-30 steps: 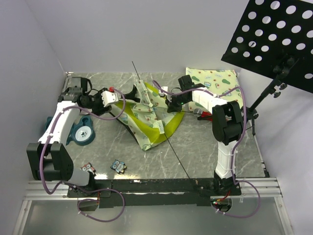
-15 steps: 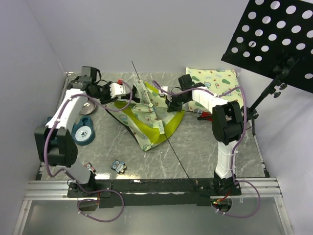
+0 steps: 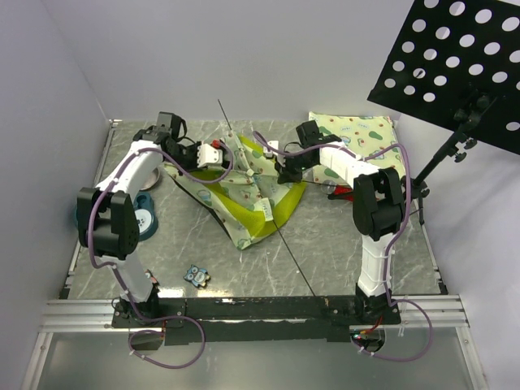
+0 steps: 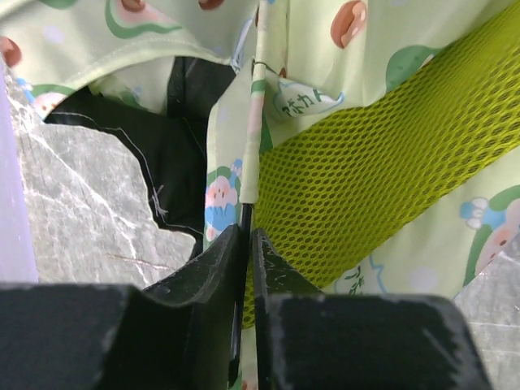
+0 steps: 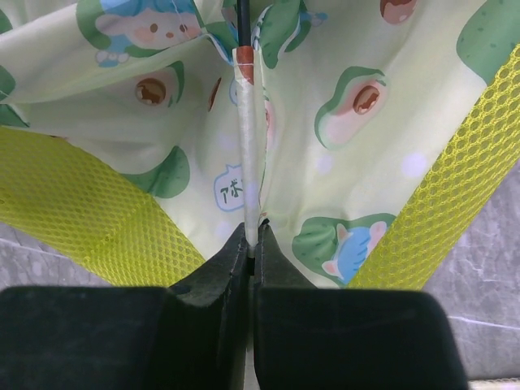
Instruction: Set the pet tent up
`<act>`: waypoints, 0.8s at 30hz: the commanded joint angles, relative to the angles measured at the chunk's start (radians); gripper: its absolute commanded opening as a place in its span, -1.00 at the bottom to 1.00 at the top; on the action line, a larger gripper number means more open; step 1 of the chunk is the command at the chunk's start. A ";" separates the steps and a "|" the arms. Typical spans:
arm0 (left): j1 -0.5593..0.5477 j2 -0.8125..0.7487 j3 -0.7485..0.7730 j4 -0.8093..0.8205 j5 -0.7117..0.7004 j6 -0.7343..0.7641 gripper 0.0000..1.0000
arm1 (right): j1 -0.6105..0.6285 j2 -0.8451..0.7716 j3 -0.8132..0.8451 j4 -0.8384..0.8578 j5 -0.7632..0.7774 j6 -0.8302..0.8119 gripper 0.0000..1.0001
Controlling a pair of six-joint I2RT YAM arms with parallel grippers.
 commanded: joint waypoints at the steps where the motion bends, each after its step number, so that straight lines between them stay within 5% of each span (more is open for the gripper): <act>1: -0.005 -0.004 0.016 0.004 -0.032 0.031 -0.69 | 0.005 0.004 0.050 0.000 -0.051 -0.019 -1.00; 4: 0.010 -0.009 0.015 -0.008 -0.024 0.020 -0.98 | 0.002 0.010 0.055 -0.014 -0.032 -0.033 -1.00; 14: 0.203 -0.061 -0.024 -0.016 -0.018 0.055 -0.99 | -0.061 0.009 0.016 -0.054 0.032 -0.097 -0.81; 24: 0.245 -0.062 -0.021 -0.032 -0.020 0.104 -0.98 | -0.076 0.027 0.038 -0.081 0.050 -0.111 -0.78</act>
